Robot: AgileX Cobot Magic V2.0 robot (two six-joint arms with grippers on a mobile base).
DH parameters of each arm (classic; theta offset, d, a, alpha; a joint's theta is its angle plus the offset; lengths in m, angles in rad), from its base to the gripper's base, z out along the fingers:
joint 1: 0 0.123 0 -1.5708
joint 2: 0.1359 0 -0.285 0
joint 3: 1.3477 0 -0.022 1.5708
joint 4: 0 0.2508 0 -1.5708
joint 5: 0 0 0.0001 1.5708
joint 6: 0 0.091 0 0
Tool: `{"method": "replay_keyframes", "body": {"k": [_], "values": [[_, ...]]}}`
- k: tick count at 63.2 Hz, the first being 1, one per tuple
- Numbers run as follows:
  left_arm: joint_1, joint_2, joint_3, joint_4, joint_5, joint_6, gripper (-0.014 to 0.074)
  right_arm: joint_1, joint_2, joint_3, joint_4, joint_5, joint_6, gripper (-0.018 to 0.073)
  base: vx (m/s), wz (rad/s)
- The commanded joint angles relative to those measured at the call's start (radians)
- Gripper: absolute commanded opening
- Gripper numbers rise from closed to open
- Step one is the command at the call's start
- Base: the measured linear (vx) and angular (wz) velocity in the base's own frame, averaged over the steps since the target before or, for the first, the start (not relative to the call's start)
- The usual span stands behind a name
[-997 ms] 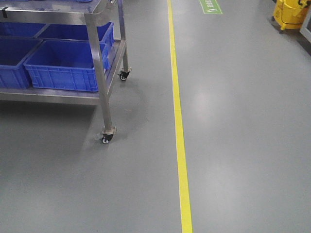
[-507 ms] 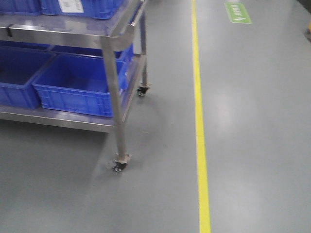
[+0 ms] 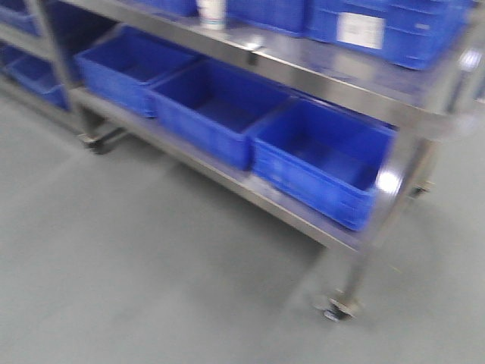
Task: Pour parts from conveyor to right shelf
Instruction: 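Turn and drive down the aisle between the bin shelves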
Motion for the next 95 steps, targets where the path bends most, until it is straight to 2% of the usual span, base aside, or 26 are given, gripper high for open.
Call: {"method": "replay_keyframes", "body": {"k": [1, 64, 95], "values": [[0.000, 0.011, -0.021, 0.005, -0.082, -0.010, -0.0006, 0.002, -0.010, 0.015, -0.007, -0.074, -0.008, -0.0009, 0.24, 1.10], [0.000, 0.011, -0.021, 0.005, -0.082, -0.010, -0.0006, 0.002, -0.010, 0.015, -0.007, -0.077, -0.008, -0.0009, 0.19, 0.80], [0.000, 0.011, -0.021, 0.005, -0.082, -0.010, -0.0006, 0.002, -0.010, 0.015, -0.007, -0.073, -0.008, -0.0009, 0.28, 0.33]]}}
